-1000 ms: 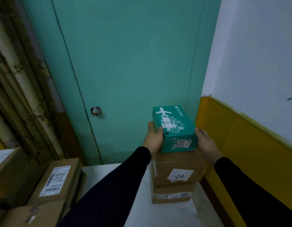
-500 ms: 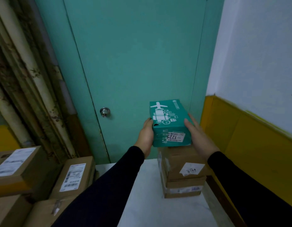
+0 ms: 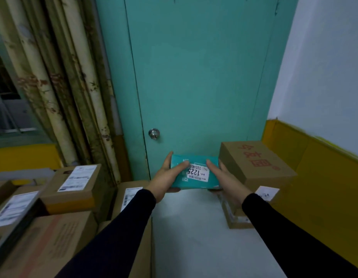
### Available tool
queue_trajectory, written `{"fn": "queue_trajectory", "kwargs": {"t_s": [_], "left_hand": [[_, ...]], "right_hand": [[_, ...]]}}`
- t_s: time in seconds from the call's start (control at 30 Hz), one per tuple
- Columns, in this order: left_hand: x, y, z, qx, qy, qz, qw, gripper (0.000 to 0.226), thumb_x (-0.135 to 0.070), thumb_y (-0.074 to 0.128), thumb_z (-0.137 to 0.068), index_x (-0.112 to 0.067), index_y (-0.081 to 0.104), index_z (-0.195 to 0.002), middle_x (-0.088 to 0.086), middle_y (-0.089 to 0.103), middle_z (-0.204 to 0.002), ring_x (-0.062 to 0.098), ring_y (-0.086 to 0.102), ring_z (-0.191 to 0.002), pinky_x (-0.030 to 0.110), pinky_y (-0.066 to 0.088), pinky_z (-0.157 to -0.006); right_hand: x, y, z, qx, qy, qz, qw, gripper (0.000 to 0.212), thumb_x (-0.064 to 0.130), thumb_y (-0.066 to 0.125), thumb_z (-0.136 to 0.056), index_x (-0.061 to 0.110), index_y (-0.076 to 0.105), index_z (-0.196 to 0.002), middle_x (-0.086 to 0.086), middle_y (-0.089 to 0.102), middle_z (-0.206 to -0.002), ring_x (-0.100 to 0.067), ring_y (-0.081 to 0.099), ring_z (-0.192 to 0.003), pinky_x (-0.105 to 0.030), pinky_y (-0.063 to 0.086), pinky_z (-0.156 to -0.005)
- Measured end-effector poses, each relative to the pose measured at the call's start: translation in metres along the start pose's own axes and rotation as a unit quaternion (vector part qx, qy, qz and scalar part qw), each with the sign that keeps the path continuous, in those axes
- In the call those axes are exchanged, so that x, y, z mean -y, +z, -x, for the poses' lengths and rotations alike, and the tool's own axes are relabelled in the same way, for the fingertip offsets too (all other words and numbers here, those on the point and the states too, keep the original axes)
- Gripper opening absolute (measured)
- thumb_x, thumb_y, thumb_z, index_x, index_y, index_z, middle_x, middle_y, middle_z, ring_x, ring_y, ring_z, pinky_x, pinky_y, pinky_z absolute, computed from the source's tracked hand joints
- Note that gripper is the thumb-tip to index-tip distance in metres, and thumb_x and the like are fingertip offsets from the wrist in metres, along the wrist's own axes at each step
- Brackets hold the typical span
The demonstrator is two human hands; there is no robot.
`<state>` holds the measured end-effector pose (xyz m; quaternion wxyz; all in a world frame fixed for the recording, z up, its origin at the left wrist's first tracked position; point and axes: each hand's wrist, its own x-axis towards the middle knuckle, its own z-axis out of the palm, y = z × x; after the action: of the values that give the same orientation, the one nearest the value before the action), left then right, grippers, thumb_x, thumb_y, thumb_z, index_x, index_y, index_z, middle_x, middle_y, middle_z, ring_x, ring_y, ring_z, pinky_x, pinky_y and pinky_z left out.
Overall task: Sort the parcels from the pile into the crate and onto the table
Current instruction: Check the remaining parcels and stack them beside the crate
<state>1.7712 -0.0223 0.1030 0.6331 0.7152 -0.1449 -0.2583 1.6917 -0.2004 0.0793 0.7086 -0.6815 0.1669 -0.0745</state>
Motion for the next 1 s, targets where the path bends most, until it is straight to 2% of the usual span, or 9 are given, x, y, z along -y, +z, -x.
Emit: {"fn": "queue_trajectory", "kwargs": {"t_s": [0.07, 0.17, 0.33, 0.4, 0.53, 0.67, 0.8, 0.93, 1.0], "left_hand": [[0.016, -0.008, 0.007, -0.001, -0.017, -0.001, 1.0, 0.085, -0.041, 0.075, -0.088, -0.047, 0.02, -0.153, -0.008, 0.07, -0.12, 0.016, 0.069, -0.105, 0.043, 0.058, -0.093], [0.041, -0.013, 0.017, 0.002, -0.025, -0.02, 0.999, 0.083, -0.033, 0.08, -0.085, -0.041, 0.028, -0.149, -0.009, 0.069, -0.123, 0.016, 0.069, -0.108, 0.04, 0.059, -0.088], [0.066, -0.008, 0.035, 0.003, -0.052, -0.048, 0.997, 0.065, -0.023, 0.076, -0.09, -0.036, 0.035, -0.139, -0.008, 0.066, -0.122, 0.017, 0.068, -0.107, 0.044, 0.061, -0.09], [0.073, -0.002, 0.039, -0.002, -0.06, -0.052, 0.997, 0.06, -0.02, 0.074, -0.092, -0.035, 0.037, -0.136, -0.01, 0.065, -0.119, 0.017, 0.067, -0.105, 0.047, 0.06, -0.091], [0.08, 0.011, 0.044, 0.002, -0.068, -0.067, 0.995, 0.06, -0.021, 0.072, -0.094, -0.034, 0.034, -0.138, -0.009, 0.063, -0.121, 0.016, 0.066, -0.106, 0.044, 0.06, -0.089], [0.079, 0.016, 0.043, 0.009, -0.057, -0.077, 0.995, 0.059, -0.03, 0.071, -0.094, -0.035, 0.033, -0.139, -0.01, 0.063, -0.121, 0.013, 0.066, -0.104, 0.039, 0.061, -0.085], [0.081, 0.021, 0.042, -0.011, -0.044, -0.082, 0.996, 0.053, -0.024, 0.071, -0.095, -0.033, 0.038, -0.136, -0.01, 0.063, -0.118, 0.014, 0.067, -0.103, 0.041, 0.062, -0.084], [0.084, 0.023, 0.043, -0.018, -0.053, -0.077, 0.995, 0.05, -0.022, 0.071, -0.094, -0.038, 0.036, -0.127, -0.009, 0.063, -0.119, 0.013, 0.066, -0.1, 0.043, 0.061, -0.086], [0.085, 0.022, 0.043, -0.011, -0.065, -0.061, 0.996, 0.056, -0.029, 0.071, -0.094, -0.043, 0.029, -0.128, -0.01, 0.066, -0.115, 0.014, 0.067, -0.099, 0.039, 0.06, -0.085]], "right_hand": [[-0.012, 0.01, 0.006, 0.019, 0.037, -0.005, 0.999, 0.065, 0.05, 0.067, -0.09, 0.039, 0.034, -0.146, 0.006, 0.075, -0.111, -0.018, 0.068, -0.108, -0.053, 0.049, -0.105], [-0.03, 0.019, 0.016, 0.039, 0.059, 0.001, 0.997, 0.093, 0.038, 0.079, -0.079, 0.04, 0.022, -0.153, 0.009, 0.067, -0.127, -0.018, 0.066, -0.114, -0.052, 0.049, -0.105], [-0.063, 0.021, 0.027, 0.042, 0.083, -0.006, 0.996, 0.074, 0.016, 0.074, -0.091, 0.039, 0.029, -0.145, 0.008, 0.064, -0.129, -0.021, 0.065, -0.117, -0.053, 0.048, -0.106], [-0.073, 0.019, 0.03, 0.045, 0.097, -0.007, 0.994, 0.07, 0.018, 0.075, -0.091, 0.039, 0.032, -0.143, 0.006, 0.065, -0.13, -0.023, 0.064, -0.118, -0.054, 0.047, -0.107], [-0.088, 0.009, 0.033, 0.056, 0.113, -0.008, 0.992, 0.084, 0.029, 0.083, -0.081, 0.037, 0.033, -0.148, 0.004, 0.066, -0.132, -0.023, 0.065, -0.119, -0.055, 0.048, -0.106], [-0.089, -0.003, 0.032, 0.063, 0.112, -0.024, 0.991, 0.076, 0.021, 0.079, -0.086, 0.039, 0.035, -0.144, 0.002, 0.065, -0.133, -0.024, 0.066, -0.118, -0.054, 0.048, -0.105], [-0.09, -0.001, 0.032, 0.055, 0.104, -0.031, 0.993, 0.07, 0.016, 0.075, -0.09, 0.036, 0.036, -0.145, 0.002, 0.065, -0.131, -0.024, 0.065, -0.116, -0.054, 0.048, -0.106], [-0.094, -0.001, 0.034, 0.055, 0.101, -0.026, 0.993, 0.063, 0.018, 0.076, -0.09, 0.035, 0.041, -0.14, 0.0, 0.067, -0.127, -0.025, 0.067, -0.115, -0.056, 0.048, -0.106], [-0.095, -0.002, 0.032, 0.049, 0.099, -0.047, 0.993, 0.057, 0.028, 0.075, -0.089, 0.036, 0.045, -0.137, -0.001, 0.07, -0.125, -0.027, 0.068, -0.114, -0.057, 0.05, -0.103]]}}
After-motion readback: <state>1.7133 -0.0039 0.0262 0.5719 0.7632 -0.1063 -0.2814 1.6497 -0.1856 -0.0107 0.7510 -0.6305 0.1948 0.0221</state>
